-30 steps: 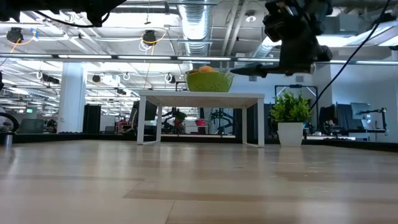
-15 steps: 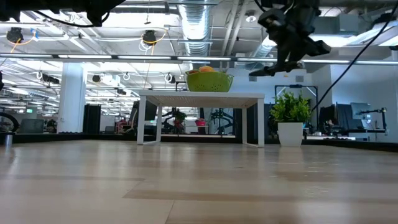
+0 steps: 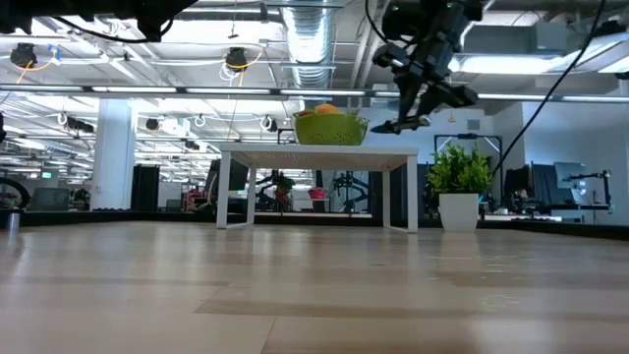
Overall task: Pick & Place Fruit
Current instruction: Put the black knife on the shelf to the right of the green strainer bowl
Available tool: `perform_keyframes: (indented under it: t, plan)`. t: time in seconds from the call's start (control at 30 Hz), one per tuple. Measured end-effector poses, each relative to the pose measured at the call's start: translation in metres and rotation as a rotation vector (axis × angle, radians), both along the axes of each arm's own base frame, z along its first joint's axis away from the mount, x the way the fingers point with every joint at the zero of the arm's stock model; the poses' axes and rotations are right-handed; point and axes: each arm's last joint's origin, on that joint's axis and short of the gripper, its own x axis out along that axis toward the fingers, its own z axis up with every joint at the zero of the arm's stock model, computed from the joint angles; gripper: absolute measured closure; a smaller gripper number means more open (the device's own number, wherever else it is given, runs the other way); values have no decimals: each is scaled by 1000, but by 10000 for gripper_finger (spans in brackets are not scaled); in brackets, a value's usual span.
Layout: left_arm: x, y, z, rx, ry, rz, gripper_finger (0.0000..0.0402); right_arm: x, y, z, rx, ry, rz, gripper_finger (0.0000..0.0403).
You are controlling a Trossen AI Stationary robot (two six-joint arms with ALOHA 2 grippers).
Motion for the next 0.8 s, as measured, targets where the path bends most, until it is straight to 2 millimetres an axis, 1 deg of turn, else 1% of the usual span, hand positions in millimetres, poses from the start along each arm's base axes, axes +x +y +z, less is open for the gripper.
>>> perform_keyframes:
  t: [0.07, 0.23, 0.33, 0.47, 0.6, 0.8]
  plan:
    - [0, 0, 0, 0, 0, 0, 211, 7, -10, 2, -7, 3, 1, 319]
    - [0, 0, 0, 0, 0, 0, 211, 15, -35, -1, 24, 73, -40, 319]
    - [0, 0, 0, 0, 0, 0, 211, 23, -44, 0, 19, 67, -36, 319]
    - [0, 0, 0, 0, -1, 0, 211, 37, -50, -2, 25, 64, -8, 319]
    - [0, 0, 0, 0, -1, 0, 211, 46, -54, -7, 32, 86, 21, 319]
    - [0, 0, 0, -1, -3, 0, 211, 48, -53, -7, 29, 83, 30, 319]
